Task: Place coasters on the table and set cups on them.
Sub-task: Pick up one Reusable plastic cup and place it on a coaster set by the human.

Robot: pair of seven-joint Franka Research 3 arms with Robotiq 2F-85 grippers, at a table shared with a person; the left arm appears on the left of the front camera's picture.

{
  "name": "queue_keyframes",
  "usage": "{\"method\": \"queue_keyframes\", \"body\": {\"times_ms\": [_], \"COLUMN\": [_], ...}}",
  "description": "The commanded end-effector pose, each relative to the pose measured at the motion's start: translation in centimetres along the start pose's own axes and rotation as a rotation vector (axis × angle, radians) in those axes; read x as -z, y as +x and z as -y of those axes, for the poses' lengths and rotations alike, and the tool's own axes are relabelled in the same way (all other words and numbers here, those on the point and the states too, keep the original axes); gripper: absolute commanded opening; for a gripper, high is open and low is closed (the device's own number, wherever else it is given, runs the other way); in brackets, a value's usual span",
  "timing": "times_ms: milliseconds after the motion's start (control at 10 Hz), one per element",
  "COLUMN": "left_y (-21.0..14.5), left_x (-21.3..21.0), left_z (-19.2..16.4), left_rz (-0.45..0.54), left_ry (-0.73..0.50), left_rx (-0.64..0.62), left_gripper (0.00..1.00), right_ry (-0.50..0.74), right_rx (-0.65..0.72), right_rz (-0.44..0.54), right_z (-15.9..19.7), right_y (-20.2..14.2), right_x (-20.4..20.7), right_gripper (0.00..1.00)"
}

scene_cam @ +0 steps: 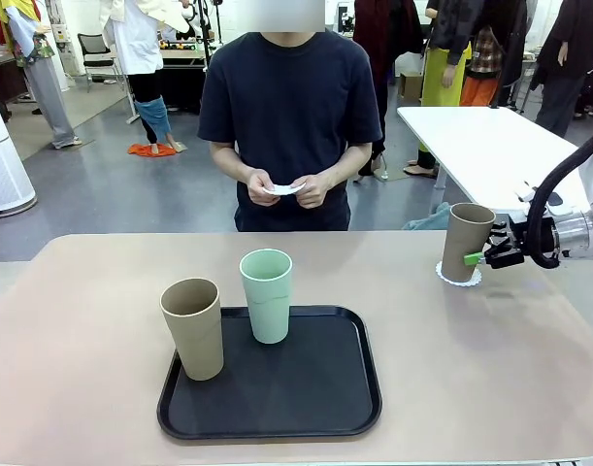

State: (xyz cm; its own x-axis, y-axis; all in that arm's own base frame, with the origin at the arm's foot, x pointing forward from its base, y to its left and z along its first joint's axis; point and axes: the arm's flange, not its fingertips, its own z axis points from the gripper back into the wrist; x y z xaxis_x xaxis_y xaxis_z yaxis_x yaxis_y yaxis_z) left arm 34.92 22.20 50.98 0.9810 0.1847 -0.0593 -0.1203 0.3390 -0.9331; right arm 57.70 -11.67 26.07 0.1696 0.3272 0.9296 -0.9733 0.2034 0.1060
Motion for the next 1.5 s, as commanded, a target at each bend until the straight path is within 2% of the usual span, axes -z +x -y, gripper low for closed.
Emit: {"method": "queue_keyframes", "body": {"times_ms": [0, 300, 400, 1400], "left_y": [0.1, 0.1, 0.1, 0.1], "left_x": [0.0, 0.0, 0.0, 0.0], "left_z": [0.1, 0.1, 0.1, 0.1], "left_rz": [0.018, 0.018, 0.018, 0.018], "left_ry": [-0.007, -0.007, -0.007, -0.007], "left_rx": [0.007, 0.007, 0.007, 0.007], "left_gripper": [1.0, 1.0, 1.0, 1.0], "right_ry": [0.008, -0.024, -0.023, -0.056], "right_rx": [-0.026, -0.084, -0.084, -0.021], "right_rz": [-0.02, -0.153, -0.17, -0.25], "right_z": [0.2, 0.1, 0.1, -1.6], "right_y": [0.0, -0.2, -0.3, -1.7], "right_x": [0.0, -0.2, -0.3, -4.7], "right_gripper": [1.0, 1.0, 1.0, 1.0]}}
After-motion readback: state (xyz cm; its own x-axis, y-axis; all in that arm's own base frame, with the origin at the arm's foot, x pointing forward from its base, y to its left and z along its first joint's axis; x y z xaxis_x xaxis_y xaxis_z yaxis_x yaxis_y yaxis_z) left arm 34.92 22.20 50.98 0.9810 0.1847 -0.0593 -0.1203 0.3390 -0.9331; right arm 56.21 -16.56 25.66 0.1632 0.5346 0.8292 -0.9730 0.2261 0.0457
